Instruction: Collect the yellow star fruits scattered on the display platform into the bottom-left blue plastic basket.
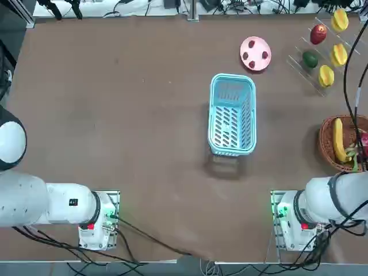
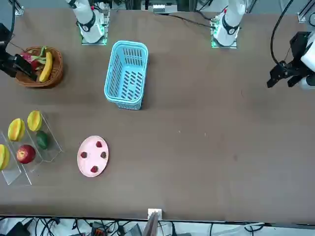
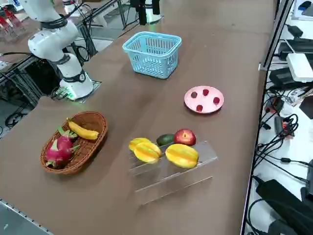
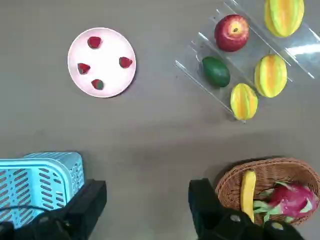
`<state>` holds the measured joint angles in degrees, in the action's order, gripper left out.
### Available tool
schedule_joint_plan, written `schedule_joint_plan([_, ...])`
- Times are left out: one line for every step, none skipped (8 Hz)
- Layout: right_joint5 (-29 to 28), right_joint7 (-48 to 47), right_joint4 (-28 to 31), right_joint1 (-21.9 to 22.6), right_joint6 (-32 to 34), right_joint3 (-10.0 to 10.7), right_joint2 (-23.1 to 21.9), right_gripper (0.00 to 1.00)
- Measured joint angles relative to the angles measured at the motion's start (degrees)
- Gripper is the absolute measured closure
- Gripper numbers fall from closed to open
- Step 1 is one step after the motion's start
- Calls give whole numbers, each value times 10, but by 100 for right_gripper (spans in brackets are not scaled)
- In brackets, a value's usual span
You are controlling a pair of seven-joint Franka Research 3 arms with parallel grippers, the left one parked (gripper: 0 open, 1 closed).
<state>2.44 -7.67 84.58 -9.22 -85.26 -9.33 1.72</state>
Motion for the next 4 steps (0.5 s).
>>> schedule_joint_plan([2,0,0,0,0,0,0,0])
schedule_joint_plan([5,0,0,0,0,0,0,0])
schedule_joint_plan([7,0,0,1,0,0,0,0])
schedule_joint_plan([9,0,0,2,0,0,0,0])
